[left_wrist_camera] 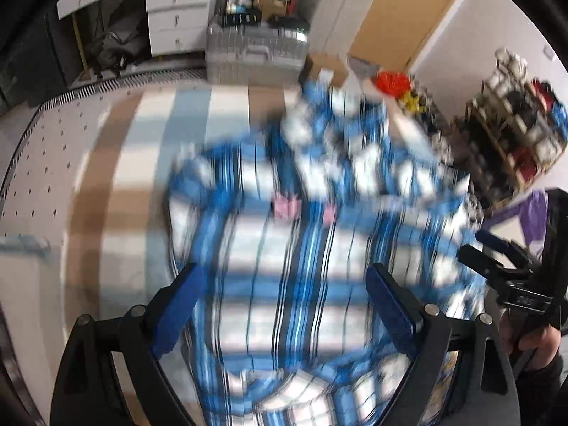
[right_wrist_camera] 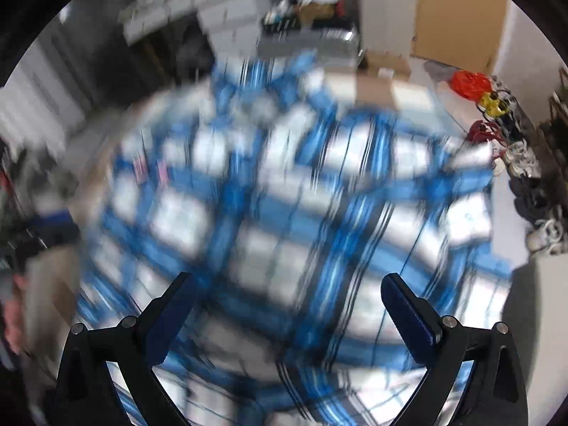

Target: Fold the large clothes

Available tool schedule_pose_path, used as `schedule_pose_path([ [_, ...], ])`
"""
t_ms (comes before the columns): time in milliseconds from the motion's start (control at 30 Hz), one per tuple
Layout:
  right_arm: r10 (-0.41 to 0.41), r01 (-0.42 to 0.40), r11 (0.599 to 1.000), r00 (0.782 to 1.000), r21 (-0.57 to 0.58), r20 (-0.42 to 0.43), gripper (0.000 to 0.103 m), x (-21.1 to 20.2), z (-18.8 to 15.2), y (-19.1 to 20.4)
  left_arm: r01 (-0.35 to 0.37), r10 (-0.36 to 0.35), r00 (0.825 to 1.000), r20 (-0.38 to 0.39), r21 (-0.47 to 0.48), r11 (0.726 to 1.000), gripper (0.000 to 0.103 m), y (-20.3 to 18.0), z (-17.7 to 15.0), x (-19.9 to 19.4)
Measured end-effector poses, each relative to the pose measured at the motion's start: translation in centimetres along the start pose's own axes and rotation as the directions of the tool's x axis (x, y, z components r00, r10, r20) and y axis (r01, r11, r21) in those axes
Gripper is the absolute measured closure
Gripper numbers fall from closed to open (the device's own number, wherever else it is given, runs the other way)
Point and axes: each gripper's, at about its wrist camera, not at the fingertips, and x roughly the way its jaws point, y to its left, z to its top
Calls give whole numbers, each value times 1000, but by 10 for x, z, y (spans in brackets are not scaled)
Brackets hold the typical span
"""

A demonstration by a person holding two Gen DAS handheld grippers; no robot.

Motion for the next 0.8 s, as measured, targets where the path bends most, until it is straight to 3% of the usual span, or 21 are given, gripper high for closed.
schedule_pose_path([
  [100, 45, -48, 998, 997, 46, 63, 0, -7, 53, -5, -24, 26, 997, 75, -23, 999, 13, -23, 35, -10],
  [233, -37, 36, 999, 999, 41, 39, 0, 17, 107, -9, -50, 51, 999, 8, -89, 995, 13, -40, 87, 43],
  [300, -68, 67, 997, 998, 46, 2, 0, 45, 135, -11, -54, 53, 999, -11, -79, 995, 13, -44, 104, 65],
  [367, -66, 69, 997, 996, 48, -54, 0, 72, 146, -14, -63, 60, 997, -50, -57, 996, 13, -46, 115, 87],
  [433, -117, 120, 993, 988, 18, -98, 0, 104, 162, -24, -76, 72, 992, -103, -36, 996, 13, -48, 127, 125],
  [500, -154, 157, 987, 979, 14, -137, 0, 135, 178, -30, -69, 63, 991, -118, -48, 997, 13, -42, 138, 131],
  [567, -118, 126, 991, 980, 40, -161, 2, 155, 184, -37, -14, 7, 994, -110, -61, 998, 13, -40, 145, 132],
  [633, -83, 92, 995, 983, 47, -166, 9, 172, 188, -39, -8, 3, 994, -110, -46, 999, 17, -41, 148, 143],
  [667, -93, 100, 994, 980, 33, -176, 18, 181, 190, -38, -10, 5, 993, -115, -39, 999, 34, -41, 149, 140],
  [700, -117, 121, 993, 974, 11, -196, 32, 190, 190, -37, -3, -2, 991, -131, -42, 999, 66, -40, 148, 145],
  [733, -125, 127, 992, 971, -5, -203, 45, 195, 188, -35, 27, -37, 986, -162, -63, 998, 84, -37, 147, 146],
  [767, -114, 115, 993, 971, -8, -211, 66, 199, 185, -34, 68, -84, 981, -176, -98, 993, 99, -33, 144, 139],
  [800, -94, 98, 995, 973, 6, -212, 74, 200, 182, -34, 78, -97, 980, -175, -115, 990, 100, -32, 140, 138],
])
